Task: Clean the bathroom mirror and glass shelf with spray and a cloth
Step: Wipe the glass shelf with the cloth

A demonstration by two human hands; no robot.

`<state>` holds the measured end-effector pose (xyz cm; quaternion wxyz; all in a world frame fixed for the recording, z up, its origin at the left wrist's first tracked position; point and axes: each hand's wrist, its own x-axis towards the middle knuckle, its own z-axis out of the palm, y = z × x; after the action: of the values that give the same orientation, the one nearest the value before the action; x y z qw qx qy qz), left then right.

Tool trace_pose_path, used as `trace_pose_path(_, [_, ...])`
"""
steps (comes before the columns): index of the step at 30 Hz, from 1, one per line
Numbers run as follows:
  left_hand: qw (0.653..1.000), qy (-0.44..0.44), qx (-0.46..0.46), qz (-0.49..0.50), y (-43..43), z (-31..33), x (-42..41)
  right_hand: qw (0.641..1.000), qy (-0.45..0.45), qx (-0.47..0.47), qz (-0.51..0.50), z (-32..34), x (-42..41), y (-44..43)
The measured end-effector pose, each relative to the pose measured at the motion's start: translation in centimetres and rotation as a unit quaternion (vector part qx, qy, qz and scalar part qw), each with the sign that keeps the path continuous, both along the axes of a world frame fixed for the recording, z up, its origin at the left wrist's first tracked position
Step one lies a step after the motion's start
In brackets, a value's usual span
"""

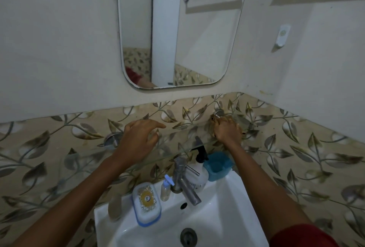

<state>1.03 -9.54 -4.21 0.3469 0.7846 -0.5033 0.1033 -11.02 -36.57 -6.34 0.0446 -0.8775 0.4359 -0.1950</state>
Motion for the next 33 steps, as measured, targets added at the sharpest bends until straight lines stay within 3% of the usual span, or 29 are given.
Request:
trace_pose_path(3, [1.000,0.001,0.021,-0.012,0.0,0.4,0.6,0.998,-0.010,0.006,-0.055,0.2,0.2,-0.5])
trace_pose_path(10, [0.999,-0.021,0.027,-0.033,0.5,1.3,2.1,0.998,0.012,0.037,-0.055,0.8,0.3,-3.9])
trace_pose_path(22, [0.997,0.007,0.006,-0.082,2.1,1.5,2.1,0.979,0.140,0.099,-0.108,2.1,1.7,-6.0])
trace_pose_path(33, [0.991,0.029,-0.012,-0.131,1.6,1.5,0.5,0.982,-0.011,0.115,-0.151,0.6,0.9,0.1])
